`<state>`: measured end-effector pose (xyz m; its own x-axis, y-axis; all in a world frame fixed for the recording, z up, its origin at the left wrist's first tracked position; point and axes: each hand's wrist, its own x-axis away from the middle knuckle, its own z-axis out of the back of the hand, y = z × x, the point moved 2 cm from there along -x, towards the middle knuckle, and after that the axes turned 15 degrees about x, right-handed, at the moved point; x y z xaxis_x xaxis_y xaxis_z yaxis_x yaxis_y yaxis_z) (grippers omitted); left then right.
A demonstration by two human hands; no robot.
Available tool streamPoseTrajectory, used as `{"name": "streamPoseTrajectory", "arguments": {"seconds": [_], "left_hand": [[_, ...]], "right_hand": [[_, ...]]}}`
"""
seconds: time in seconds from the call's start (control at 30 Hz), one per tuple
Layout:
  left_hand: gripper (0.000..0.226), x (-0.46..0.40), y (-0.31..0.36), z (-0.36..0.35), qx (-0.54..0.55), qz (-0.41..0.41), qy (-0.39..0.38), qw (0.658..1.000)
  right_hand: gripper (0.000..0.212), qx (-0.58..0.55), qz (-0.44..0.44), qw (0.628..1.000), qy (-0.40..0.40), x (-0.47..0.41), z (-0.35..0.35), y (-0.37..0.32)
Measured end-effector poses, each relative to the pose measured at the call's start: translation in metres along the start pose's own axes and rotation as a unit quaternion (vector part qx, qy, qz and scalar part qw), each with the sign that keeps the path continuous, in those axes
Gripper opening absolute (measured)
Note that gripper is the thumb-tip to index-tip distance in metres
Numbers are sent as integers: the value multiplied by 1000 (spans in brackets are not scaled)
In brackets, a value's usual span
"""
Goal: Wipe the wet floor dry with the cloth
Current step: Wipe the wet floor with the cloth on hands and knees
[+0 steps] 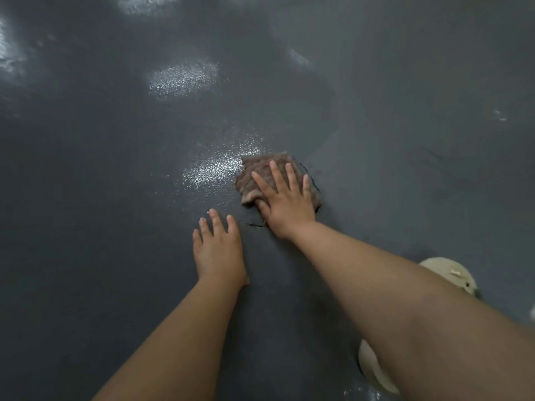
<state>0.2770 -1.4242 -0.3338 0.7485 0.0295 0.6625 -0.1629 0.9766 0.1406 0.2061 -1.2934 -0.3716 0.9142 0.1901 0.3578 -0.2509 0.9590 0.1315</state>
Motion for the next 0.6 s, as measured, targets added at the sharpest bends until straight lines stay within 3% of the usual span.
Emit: {"name": "streamPoseTrajectory", "arguments": {"seconds": [0.27, 0.4, 0.6], "left_hand": [[125, 0, 1, 2, -10, 0, -17, 1000], [124, 1, 1, 1, 6, -6, -12, 1000], [124, -1, 0, 0, 47, -8, -7, 999]], "right_hand": [[57, -54, -178, 982, -42, -3, -6, 64], [59, -83, -246, 965, -41, 46, -22, 33], [64, -75, -233, 969, -19, 72, -22, -32]]}}
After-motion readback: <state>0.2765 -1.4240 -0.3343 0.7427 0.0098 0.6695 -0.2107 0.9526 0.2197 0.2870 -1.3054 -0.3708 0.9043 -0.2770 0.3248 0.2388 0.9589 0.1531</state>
